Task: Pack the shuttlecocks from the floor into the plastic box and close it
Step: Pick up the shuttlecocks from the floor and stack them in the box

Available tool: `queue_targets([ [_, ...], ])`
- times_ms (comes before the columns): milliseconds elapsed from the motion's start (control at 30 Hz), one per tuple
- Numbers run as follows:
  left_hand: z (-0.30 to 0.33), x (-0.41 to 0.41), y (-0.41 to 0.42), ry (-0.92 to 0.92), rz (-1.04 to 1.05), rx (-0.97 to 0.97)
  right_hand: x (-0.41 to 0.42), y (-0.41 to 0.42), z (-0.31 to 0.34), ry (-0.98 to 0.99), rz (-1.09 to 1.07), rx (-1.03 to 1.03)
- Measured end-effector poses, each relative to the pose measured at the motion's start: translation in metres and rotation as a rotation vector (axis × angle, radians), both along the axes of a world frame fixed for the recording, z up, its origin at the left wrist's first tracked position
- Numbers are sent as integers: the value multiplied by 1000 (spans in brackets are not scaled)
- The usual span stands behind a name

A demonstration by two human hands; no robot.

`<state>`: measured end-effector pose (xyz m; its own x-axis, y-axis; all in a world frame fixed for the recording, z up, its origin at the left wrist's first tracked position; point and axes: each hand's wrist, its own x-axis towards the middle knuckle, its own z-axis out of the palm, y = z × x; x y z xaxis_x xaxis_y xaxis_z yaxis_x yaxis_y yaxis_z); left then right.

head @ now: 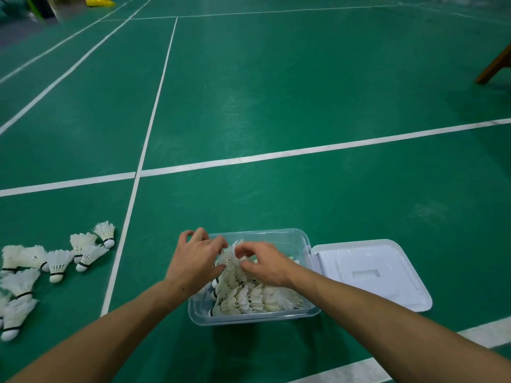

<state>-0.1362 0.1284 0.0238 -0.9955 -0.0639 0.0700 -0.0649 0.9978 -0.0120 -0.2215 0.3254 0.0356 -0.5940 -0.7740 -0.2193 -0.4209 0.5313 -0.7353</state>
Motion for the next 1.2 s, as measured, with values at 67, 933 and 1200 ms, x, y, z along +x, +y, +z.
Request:
queue_targets([
  [67, 0, 1, -1, 31, -2, 51, 0, -3, 2, -4, 3, -26],
  [933, -1, 23, 10, -4, -172, 312, 18, 22, 5, 31, -21, 30],
  [1200, 2, 17, 4, -14, -201, 203, 3, 17, -5, -210, -64, 13],
])
